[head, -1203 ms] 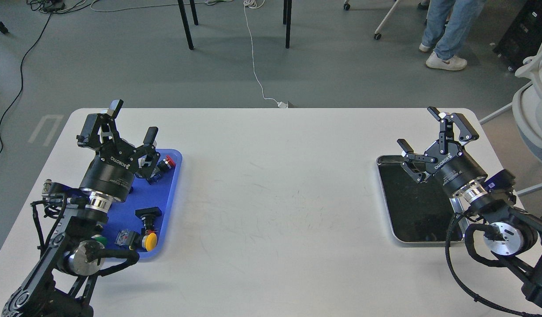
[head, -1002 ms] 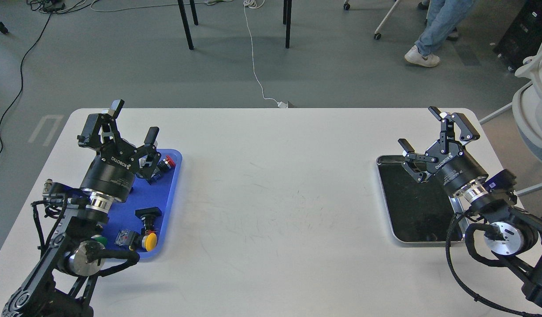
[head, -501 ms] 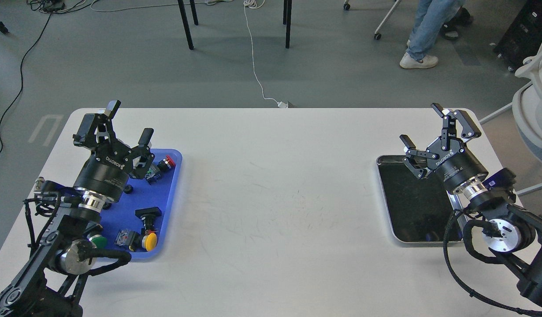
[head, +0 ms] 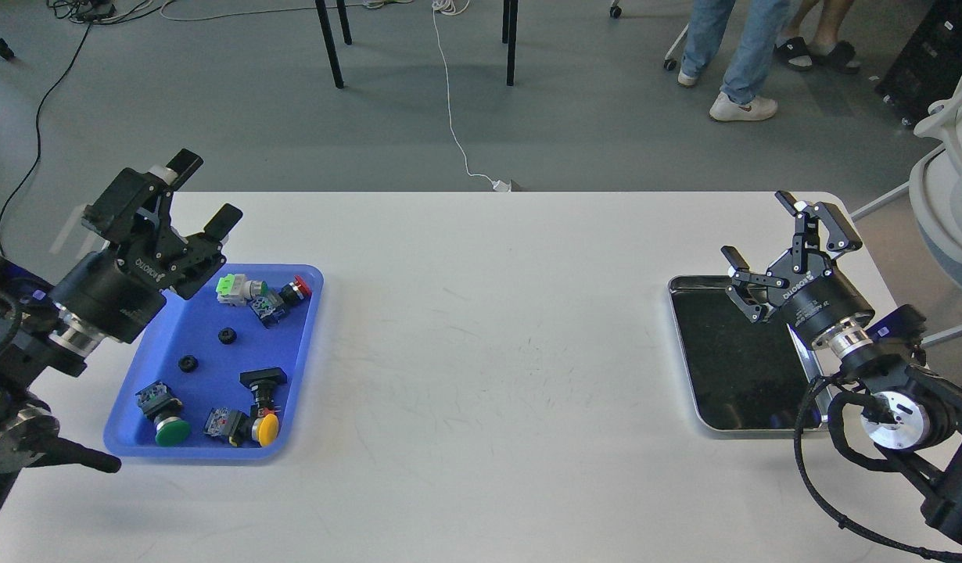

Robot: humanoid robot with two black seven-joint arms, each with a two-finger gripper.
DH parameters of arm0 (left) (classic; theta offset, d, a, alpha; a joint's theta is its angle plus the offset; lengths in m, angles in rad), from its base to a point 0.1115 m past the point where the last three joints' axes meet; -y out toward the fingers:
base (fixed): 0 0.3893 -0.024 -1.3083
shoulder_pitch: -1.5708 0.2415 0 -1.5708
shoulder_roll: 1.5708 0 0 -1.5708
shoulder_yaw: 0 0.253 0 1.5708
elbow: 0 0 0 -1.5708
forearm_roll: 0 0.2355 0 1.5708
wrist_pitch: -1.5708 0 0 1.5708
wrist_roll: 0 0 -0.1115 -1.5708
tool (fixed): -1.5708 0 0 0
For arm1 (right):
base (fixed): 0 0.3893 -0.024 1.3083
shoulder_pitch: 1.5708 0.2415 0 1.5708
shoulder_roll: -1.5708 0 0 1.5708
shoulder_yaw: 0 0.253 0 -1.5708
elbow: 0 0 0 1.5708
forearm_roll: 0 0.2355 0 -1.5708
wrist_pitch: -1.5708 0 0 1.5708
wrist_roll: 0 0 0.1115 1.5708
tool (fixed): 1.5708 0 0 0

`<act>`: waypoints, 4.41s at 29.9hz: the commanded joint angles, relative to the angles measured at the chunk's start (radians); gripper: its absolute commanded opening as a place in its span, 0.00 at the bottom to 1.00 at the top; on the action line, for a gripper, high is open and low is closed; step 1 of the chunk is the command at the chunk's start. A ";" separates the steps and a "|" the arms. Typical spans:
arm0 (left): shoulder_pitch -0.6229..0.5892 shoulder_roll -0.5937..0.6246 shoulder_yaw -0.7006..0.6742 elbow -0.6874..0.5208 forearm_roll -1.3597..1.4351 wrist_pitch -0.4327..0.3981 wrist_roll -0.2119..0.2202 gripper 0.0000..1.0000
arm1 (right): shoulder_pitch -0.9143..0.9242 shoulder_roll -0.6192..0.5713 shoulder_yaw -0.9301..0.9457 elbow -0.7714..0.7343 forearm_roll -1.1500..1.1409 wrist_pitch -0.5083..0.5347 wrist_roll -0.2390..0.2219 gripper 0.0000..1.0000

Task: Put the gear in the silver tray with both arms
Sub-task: 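Move the left gripper down over the blue tray toward a black gear, then grasp the small black gear in the blue tray with the left gripper, then lift the gear and carry it toward the table center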

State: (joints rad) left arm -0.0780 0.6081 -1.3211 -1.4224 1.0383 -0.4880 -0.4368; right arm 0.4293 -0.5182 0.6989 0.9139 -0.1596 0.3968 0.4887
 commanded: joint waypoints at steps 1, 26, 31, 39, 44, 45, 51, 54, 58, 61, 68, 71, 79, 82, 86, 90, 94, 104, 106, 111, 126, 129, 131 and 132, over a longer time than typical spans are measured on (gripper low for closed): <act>-0.009 0.119 0.005 -0.061 0.240 -0.001 -0.052 0.98 | -0.001 0.001 0.001 0.002 0.000 -0.001 0.000 0.99; -0.462 0.303 0.784 0.333 1.143 0.220 -0.052 0.87 | -0.003 0.027 0.011 0.000 0.000 -0.007 0.000 0.99; -0.460 0.291 0.809 0.362 1.143 0.220 -0.052 0.77 | -0.009 0.027 0.011 0.000 0.000 -0.007 0.000 0.99; -0.460 0.285 0.839 0.407 1.143 0.235 -0.052 0.68 | -0.006 0.027 0.013 0.000 0.000 -0.007 0.000 0.99; -0.460 0.277 0.850 0.413 1.143 0.235 -0.052 0.61 | -0.006 0.027 0.013 0.000 0.000 -0.007 0.000 0.99; -0.462 0.277 0.853 0.415 1.143 0.235 -0.052 0.60 | -0.006 0.027 0.013 0.000 0.000 -0.007 0.000 0.99; -0.465 0.274 0.859 0.427 1.143 0.235 -0.052 0.47 | -0.006 0.027 0.013 -0.001 0.000 -0.007 0.000 0.99; -0.465 0.274 0.859 0.430 1.143 0.235 -0.052 0.37 | -0.006 0.027 0.013 -0.003 0.000 -0.007 0.000 0.99; -0.465 0.266 0.859 0.430 1.143 0.235 -0.052 0.25 | -0.006 0.027 0.013 -0.003 0.000 -0.007 0.000 0.99; -0.465 0.265 0.859 0.430 1.143 0.235 -0.052 0.22 | -0.004 0.027 0.013 -0.003 0.000 -0.007 0.000 0.99; -0.465 0.260 0.859 0.430 1.143 0.244 -0.052 0.17 | -0.003 0.026 0.014 -0.003 0.000 -0.007 0.000 0.99; -0.467 0.262 0.859 0.430 1.143 0.247 -0.052 0.17 | -0.003 0.027 0.014 -0.001 0.000 -0.007 0.000 0.99; -0.551 0.266 0.858 0.410 1.143 0.263 -0.052 0.18 | -0.003 0.026 0.014 -0.001 0.000 -0.007 0.000 0.99; -0.626 0.277 0.858 0.372 1.143 0.259 -0.052 0.18 | -0.003 0.026 0.014 -0.003 0.000 -0.007 0.000 0.99; -0.707 0.291 0.858 0.286 1.143 0.255 -0.052 0.19 | -0.001 0.026 0.019 -0.003 0.000 -0.007 0.000 0.99; -0.767 0.280 0.858 0.203 1.143 0.238 -0.052 0.19 | 0.000 0.024 0.027 -0.001 0.000 -0.007 0.000 0.99; -0.824 0.162 0.859 0.158 1.143 0.128 -0.052 0.19 | 0.006 0.018 0.022 -0.001 0.000 -0.006 0.000 0.99; -0.967 -0.123 1.066 0.232 1.143 0.077 -0.052 0.19 | 0.205 -0.046 -0.116 0.000 0.000 -0.004 0.000 0.99; -0.976 -0.175 1.083 0.269 1.143 0.077 -0.052 0.19 | 0.255 -0.055 -0.157 0.002 0.000 -0.004 0.000 0.99; -1.003 -0.293 1.115 0.370 1.143 0.077 -0.052 0.19 | 0.359 -0.065 -0.234 0.002 0.000 -0.006 0.000 0.99; -1.039 -0.608 1.254 0.658 1.143 0.086 -0.052 0.19 | 0.575 -0.063 -0.441 -0.004 0.002 -0.009 0.000 0.99; -1.040 -0.608 1.274 0.658 1.143 0.085 -0.052 0.19 | 0.577 -0.065 -0.446 -0.004 0.002 -0.009 0.000 0.99; -1.040 -0.608 1.274 0.662 1.143 0.085 -0.052 0.19 | 0.577 -0.065 -0.447 -0.004 0.002 -0.009 0.000 0.99; -1.040 -0.608 1.275 0.662 1.143 0.085 -0.052 0.19 | 0.575 -0.065 -0.447 -0.004 0.002 -0.010 0.000 0.99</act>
State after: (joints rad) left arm -1.1176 0.0008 -0.0509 -0.7631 2.1817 -0.4025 -0.4886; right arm 1.0056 -0.5817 0.2535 0.9097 -0.1583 0.3881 0.4887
